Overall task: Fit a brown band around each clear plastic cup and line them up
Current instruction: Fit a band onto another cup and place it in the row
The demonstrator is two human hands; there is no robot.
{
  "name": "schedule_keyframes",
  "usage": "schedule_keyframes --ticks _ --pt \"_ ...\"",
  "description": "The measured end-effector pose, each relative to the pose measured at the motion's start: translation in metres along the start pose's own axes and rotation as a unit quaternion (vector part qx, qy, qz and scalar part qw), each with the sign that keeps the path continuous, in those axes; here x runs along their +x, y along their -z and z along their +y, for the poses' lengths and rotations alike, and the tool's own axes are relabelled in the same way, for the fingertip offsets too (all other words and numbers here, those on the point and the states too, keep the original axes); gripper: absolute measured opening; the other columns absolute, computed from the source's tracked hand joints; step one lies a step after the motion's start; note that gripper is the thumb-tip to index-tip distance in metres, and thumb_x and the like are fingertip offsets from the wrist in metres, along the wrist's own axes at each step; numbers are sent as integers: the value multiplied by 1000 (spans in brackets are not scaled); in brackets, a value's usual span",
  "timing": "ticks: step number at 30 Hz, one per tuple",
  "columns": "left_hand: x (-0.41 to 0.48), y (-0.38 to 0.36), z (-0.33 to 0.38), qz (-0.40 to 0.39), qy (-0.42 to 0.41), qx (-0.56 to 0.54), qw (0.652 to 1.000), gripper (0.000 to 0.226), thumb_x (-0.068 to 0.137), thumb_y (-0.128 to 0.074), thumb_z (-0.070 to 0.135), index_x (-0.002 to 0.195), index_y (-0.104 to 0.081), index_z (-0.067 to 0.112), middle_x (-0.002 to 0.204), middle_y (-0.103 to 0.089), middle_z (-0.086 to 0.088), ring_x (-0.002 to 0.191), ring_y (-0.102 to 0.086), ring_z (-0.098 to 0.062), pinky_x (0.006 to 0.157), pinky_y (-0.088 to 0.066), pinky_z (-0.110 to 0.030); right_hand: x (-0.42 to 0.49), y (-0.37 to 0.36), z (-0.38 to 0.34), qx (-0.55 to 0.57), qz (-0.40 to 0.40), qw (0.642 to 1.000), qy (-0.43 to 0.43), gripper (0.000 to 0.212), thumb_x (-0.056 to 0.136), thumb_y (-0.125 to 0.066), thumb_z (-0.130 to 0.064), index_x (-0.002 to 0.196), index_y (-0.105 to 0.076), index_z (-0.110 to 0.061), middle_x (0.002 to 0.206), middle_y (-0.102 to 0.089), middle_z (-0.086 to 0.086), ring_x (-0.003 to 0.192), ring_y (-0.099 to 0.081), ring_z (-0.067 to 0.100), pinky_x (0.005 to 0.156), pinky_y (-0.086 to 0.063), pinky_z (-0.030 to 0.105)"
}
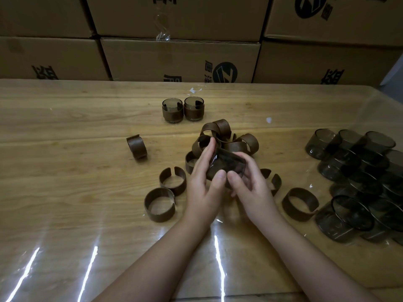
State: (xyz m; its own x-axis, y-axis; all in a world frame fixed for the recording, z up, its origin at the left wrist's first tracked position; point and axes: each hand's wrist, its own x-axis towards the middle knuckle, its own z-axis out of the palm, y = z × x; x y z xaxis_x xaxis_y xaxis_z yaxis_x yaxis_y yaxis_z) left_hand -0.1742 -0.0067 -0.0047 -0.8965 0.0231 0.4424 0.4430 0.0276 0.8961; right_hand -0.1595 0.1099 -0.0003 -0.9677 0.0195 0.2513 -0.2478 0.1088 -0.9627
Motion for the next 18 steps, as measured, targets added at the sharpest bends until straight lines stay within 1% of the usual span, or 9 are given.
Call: schedule_keyframes --ticks 2,4,6,8,11,14,16,17,18 --pt "0 -1 0 1 -5 6 1000 70 85 -44 47 144 -40 9 148 -43 -2 139 -37 -10 114 -34 -41 2 -3 4 -10 19 1000 -13 38 88 -65 -34 121 -46 -38 95 -66 -4 83 -63 13 73 -54 32" --pt "1 -1 -1 5 -7 8 1000 68 85 -44 45 143 -40 9 147 -43 0 139 -38 -8 114 -34 -39 3 -6 5 -17 36 999 -20 43 86 -62 -33 126 -43 -37 106 -64 -3 89 -64 15 81 -56 41" --pt "2 -1 -1 11 -7 7 1000 64 87 -44 44 142 -38 13 147 -43 2 139 -37 -6 114 -33 -33 4 -8 3 -18 48 998 -22 52 81 -60 -43 129 -41 -35 116 -62 4 94 -64 20 86 -54 46" --pt "2 -2 0 17 -4 2 1000 58 88 -43 43 140 -36 20 146 -42 3 138 -37 -7 114 -33 -33 4 -9 2 -9 57 998 -17 58 77 -59 -51 130 -41 -37 123 -60 7 99 -64 23 88 -53 47" --pt "2 -2 0 19 -10 9 1000 53 89 -43 39 139 -36 21 146 -44 0 138 -40 -11 113 -35 -42 3 -8 1 -18 62 998 17 52 86 -63 -46 132 -40 -37 129 -54 9 101 -64 24 89 -55 44" --pt "2 -1 0 15 -47 38 998 52 90 -47 33 138 -42 14 142 -50 -9 135 -44 -18 109 -39 -47 3 -4 -2 -17 58 997 39 50 80 -58 -49 127 -43 -39 122 -58 5 98 -64 28 81 -55 45" --pt "2 -1 0 15 -63 53 996 52 89 -50 32 137 -44 11 140 -52 -11 132 -47 -19 107 -41 -47 3 -1 -4 -8 59 997 40 46 81 -52 -52 124 -46 -37 110 -64 -11 90 -66 12 70 -55 30" --pt "2 -2 1 13 -65 57 996 53 88 -51 33 137 -44 12 140 -51 -10 132 -47 -18 107 -41 -45 3 1 -4 -7 55 998 39 47 82 -49 -53 124 -48 -33 104 -66 -16 85 -66 6 63 -53 21" --pt "3 -2 3 9 -63 54 997 54 87 -52 33 137 -43 15 140 -51 -9 132 -47 -17 107 -42 -43 4 2 -3 -10 50 998 37 49 83 -45 -55 124 -50 -28 99 -67 -18 79 -66 4 58 -50 17"
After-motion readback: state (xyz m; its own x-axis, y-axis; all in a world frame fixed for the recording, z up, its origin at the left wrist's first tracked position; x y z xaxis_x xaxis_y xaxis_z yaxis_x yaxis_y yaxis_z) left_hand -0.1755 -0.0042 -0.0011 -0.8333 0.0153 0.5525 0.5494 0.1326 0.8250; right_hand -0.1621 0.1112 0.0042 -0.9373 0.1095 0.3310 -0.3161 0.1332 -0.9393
